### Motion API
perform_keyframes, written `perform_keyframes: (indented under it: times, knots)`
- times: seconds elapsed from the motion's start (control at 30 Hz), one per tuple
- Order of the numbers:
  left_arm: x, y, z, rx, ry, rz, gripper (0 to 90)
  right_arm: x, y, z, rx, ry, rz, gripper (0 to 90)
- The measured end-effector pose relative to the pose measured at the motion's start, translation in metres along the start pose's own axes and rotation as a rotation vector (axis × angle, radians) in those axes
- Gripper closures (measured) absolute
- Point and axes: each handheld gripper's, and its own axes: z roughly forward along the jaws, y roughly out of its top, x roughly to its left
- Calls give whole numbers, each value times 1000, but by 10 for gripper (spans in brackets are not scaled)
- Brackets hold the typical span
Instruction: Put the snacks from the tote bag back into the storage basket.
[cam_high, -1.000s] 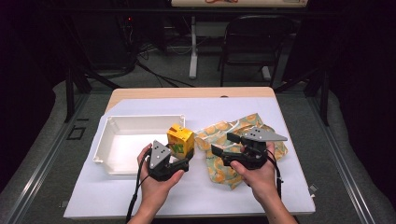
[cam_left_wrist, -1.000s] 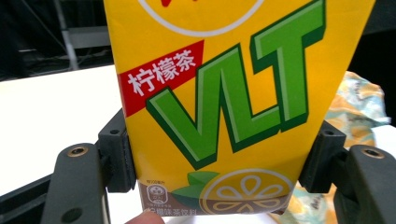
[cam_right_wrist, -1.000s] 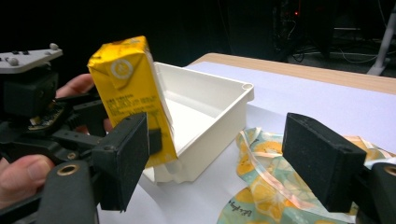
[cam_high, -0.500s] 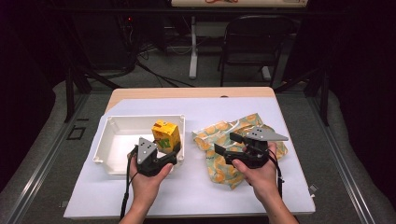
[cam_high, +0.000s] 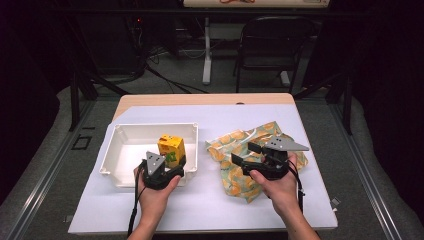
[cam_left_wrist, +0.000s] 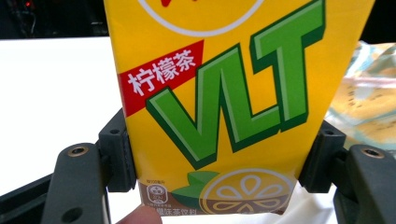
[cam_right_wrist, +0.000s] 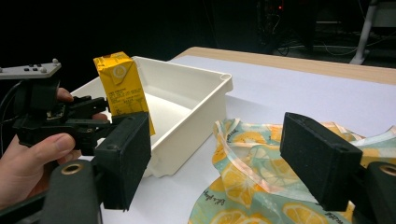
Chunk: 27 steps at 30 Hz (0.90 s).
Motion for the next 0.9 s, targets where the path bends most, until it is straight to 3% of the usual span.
perform_keyframes:
  times: [0.27,0.43,0.57,0.7,0.83,0.9]
  knots:
    - [8,-14,9,35,44,-7,307,-4,-3,2,9,-21,-1,247]
    - [12,-21,15,77,50,-28,306,-8,-6,3,7,-34,7,249]
    - [13,-25,19,119,64,-22,307,-10,-7,3,12,-43,3,251]
    - [14,-25,20,122,68,-36,308,-12,-9,5,14,-59,4,253]
    - [13,-25,21,154,78,-30,306,-13,-12,7,24,-68,3,254]
    - [11,-24,21,173,84,0,305,-14,-13,7,29,-67,-1,255]
